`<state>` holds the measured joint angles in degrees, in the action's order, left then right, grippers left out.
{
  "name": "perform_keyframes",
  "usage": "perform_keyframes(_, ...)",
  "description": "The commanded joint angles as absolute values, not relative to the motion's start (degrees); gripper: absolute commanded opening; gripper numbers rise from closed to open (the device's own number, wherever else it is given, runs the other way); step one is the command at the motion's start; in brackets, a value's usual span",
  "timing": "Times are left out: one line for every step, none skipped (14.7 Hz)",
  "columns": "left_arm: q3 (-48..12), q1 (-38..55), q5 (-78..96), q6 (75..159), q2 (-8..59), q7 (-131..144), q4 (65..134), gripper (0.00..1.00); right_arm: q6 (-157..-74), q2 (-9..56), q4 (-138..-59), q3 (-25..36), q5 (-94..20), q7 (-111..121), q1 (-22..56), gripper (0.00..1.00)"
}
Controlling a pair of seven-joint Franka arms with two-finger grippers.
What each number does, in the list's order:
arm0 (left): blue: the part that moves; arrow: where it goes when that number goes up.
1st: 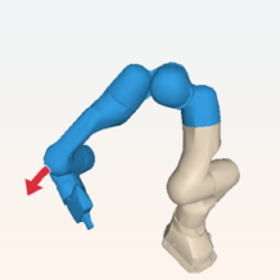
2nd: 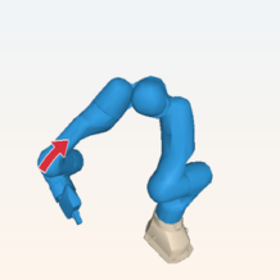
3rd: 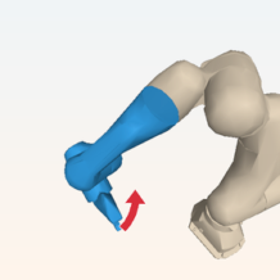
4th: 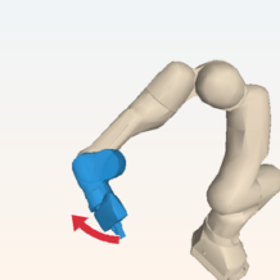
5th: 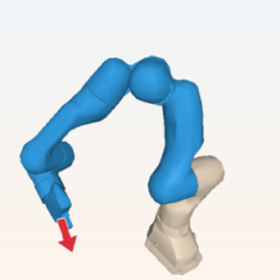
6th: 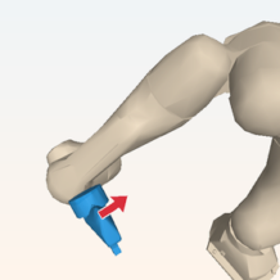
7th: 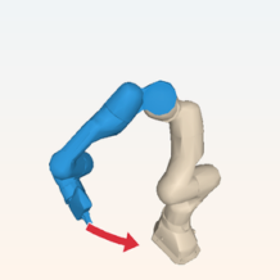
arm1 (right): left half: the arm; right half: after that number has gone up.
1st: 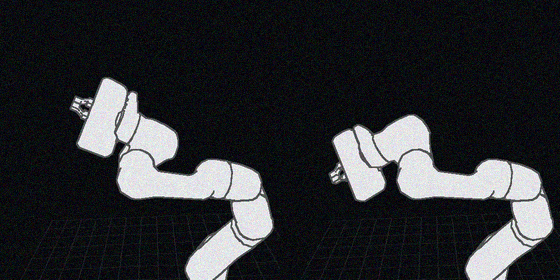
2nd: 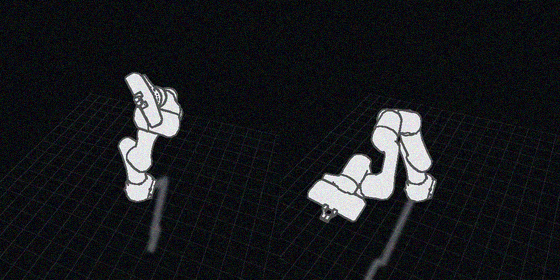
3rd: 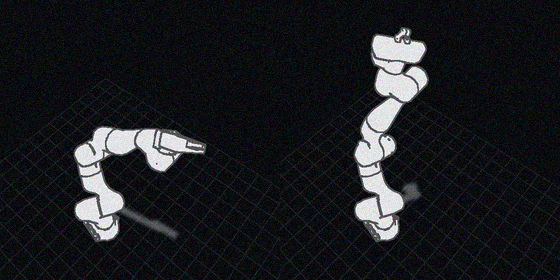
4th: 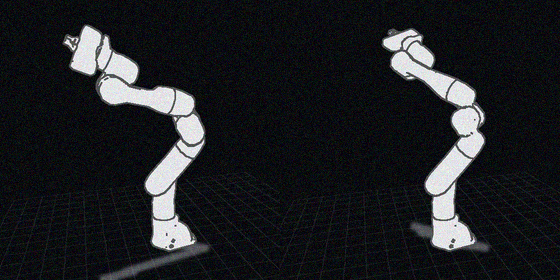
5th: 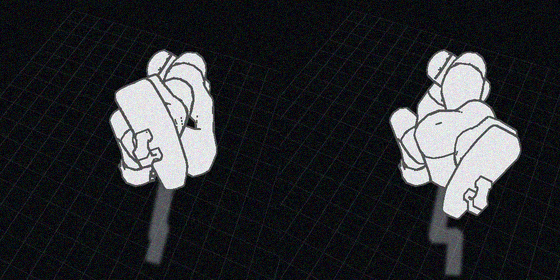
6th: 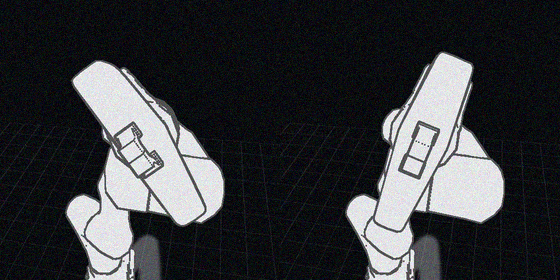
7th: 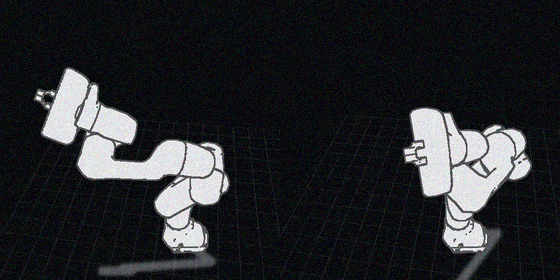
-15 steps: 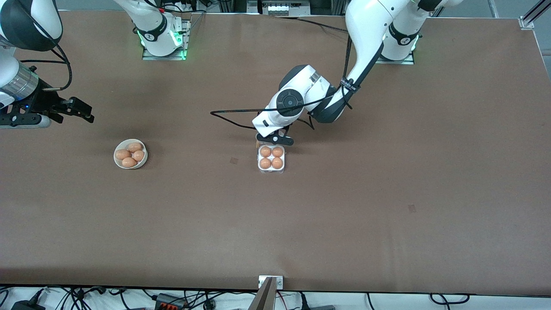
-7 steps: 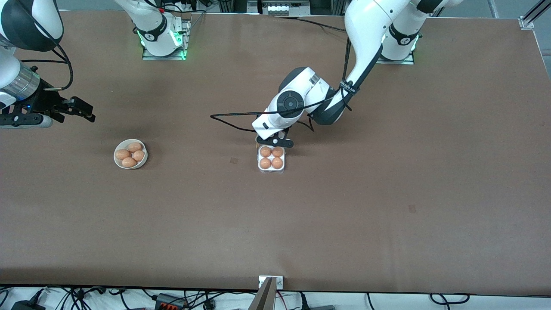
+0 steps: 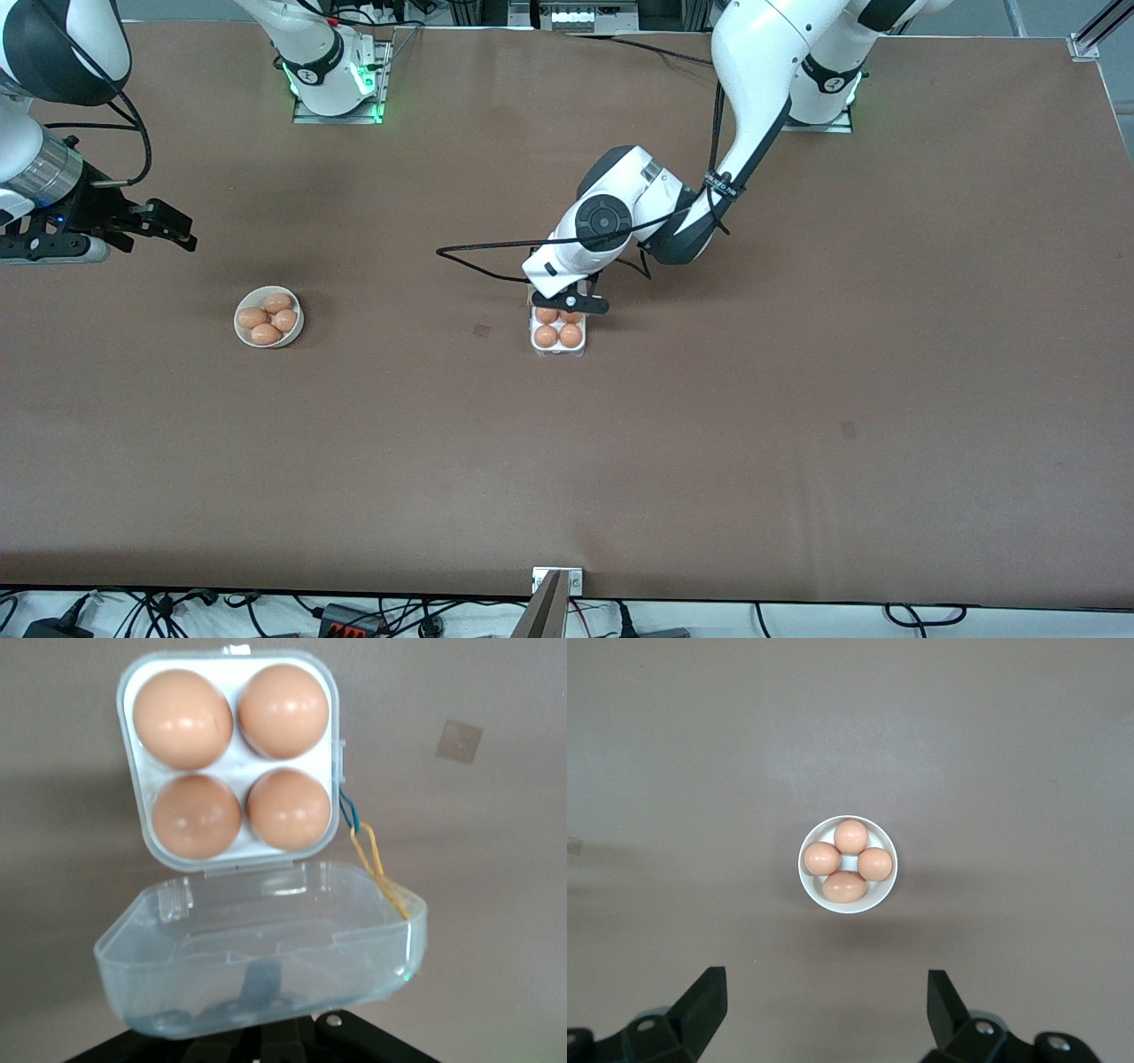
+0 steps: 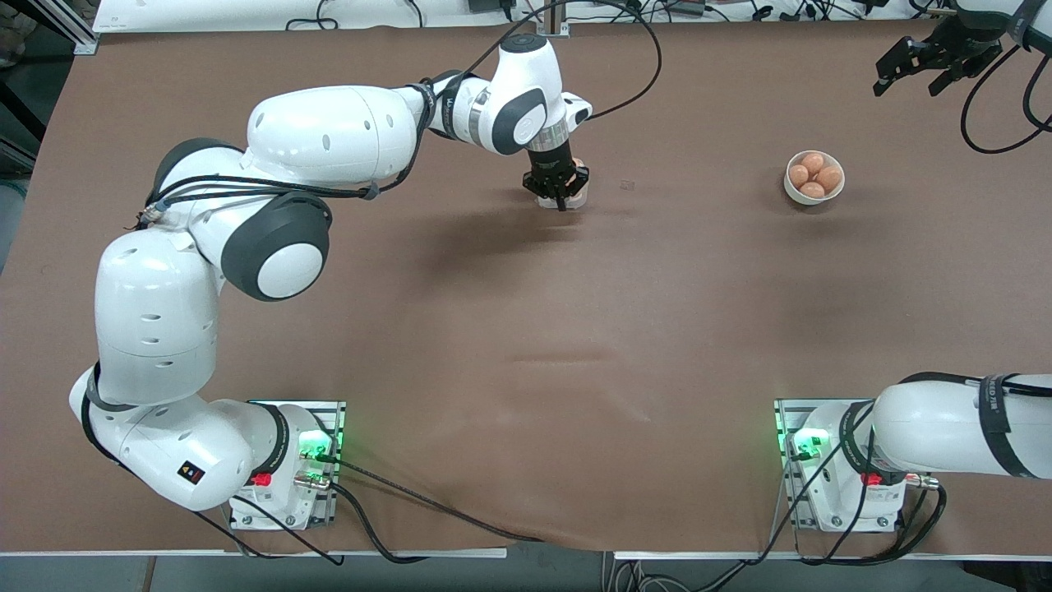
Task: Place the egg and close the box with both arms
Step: 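Swing the carton lid over the eggs with the left gripper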
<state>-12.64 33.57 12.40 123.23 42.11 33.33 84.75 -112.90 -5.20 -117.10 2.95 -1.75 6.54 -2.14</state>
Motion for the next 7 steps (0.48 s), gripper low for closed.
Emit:
perform_keyframes(-11.51, 34.37, 10.64, 122.96, 45.08, 34.1, 79.99, 0.0, -112.59, -7.03, -118.83, 3.52, -2.64, 6.24, -1.49, 1.0)
perform_keyframes(-11.6, 34.37, 10.55, 122.96, 45.17, 34.19, 79.72, 0.0, -112.59, -7.12, -118.92, 3.52, -2.64, 6.24, -1.49, 1.0)
perform_keyframes(-11.51, 34.28, 10.55, 122.96, 45.18, 34.1, 79.72, 0.0, -112.59, -7.21, -118.92, 3.52, -2.64, 6.24, -1.49, 1.0)
perform_keyframes(-11.51, 34.19, 10.55, 122.96, 45.18, 34.1, 79.72, 0.0, -112.59, -7.21, -118.92, 3.52, -2.64, 6.24, -1.41, 1.0)
perform_keyframes(-11.51, 33.93, 10.55, 122.87, 45.18, 34.01, 79.72, 0.0, -112.59, -7.21, -118.92, 3.52, -2.64, 6.24, -1.49, 1.0)
perform_keyframes(-11.34, 33.84, 10.63, 122.87, 45.09, 34.01, 79.54, 0.0, -112.41, -7.21, -118.92, 3.52, -2.64, 6.24, -1.49, 1.0)
perform_keyframes(-11.34, 33.75, 10.55, 122.44, 44.65, 34.01, 79.63, 0.0, -112.41, -7.21, -118.92, 3.52, -2.64, 6.24, -1.49, 1.0)
